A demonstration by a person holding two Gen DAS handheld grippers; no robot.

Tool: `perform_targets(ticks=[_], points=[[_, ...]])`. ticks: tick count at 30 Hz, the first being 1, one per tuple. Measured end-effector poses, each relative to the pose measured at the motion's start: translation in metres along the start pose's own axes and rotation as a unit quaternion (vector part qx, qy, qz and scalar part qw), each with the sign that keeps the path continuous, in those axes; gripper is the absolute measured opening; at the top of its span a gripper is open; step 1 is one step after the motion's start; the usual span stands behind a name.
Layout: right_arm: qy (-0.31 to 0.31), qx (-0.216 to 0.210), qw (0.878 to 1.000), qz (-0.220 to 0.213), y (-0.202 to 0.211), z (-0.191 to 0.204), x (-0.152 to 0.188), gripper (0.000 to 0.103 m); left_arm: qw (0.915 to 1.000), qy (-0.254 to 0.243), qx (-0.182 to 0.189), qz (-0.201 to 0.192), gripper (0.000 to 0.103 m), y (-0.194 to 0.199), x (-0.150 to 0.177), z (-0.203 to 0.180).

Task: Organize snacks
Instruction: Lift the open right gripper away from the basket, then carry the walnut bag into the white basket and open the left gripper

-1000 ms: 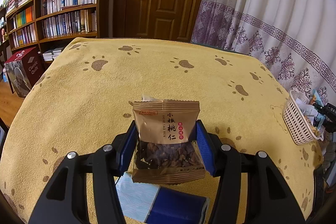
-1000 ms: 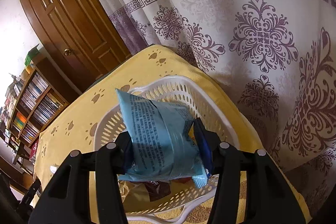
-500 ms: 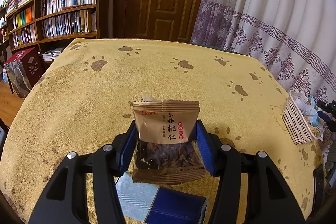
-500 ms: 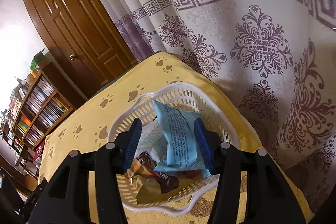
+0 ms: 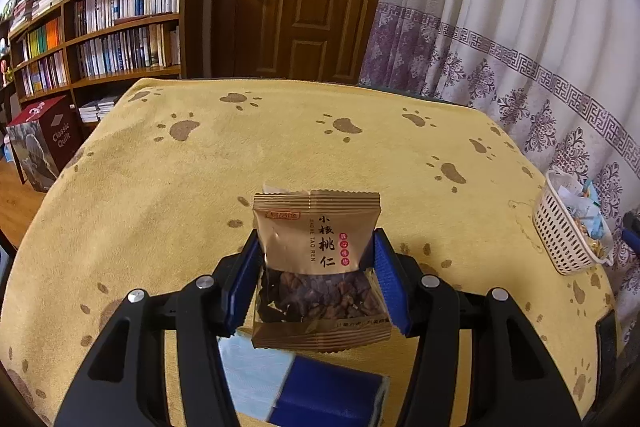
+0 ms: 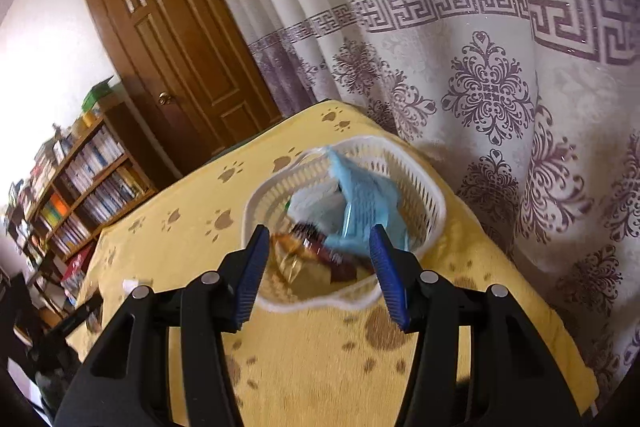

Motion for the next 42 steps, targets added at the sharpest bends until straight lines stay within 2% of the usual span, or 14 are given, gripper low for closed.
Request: perform_targets(ticks=[5, 10, 19, 28, 35, 42], points=[[0.036, 0.009, 0.999, 0.006, -0.001, 0.016, 0.032, 0.054, 0.9999, 0.007, 0.008, 0.013, 0.055, -0.004, 0.006, -0.007], [0.067, -0.002, 0.997, 0.024, -0.01, 0.034, 0.063, 0.054, 0.9999, 0.0, 0.011, 0.013, 0.055, -0.001, 0.006, -0.024], [0.09, -0.048, 0.992, 0.069, -0.036, 0.059, 0.11, 0.054, 0.9985, -0.049, 0.025, 0.005, 0.055, 0.008, -0.011, -0.09], [0.094, -0.076, 0.991, 0.059, -0.033, 0.055, 0.117, 0.054, 0.9916, -0.109, 0.066, 0.019, 0.055, -0.001, -0.032, -0.187], [0.111, -0.086, 0.989, 0.04, -0.027, 0.063, 0.117, 0.054, 0.9818, -0.162, 0.093, 0.032, 0.055, -0.023, -0.047, -0.268], [0.097, -0.103, 0.989, 0.044, -0.028, 0.059, 0.114, 0.054, 0.9727, -0.201, 0.108, 0.043, 0.055, -0.045, -0.05, -0.319]])
Point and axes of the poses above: each gripper's, at about its wrist camera, not at the fingertips, and y roughly against the way its jaws point, z to its left, x to its underside, the point moved 10 cm from there along -y, roughly the way its jaws point, and after that the axes turned 13 degrees about z, right-handed, at the moved point
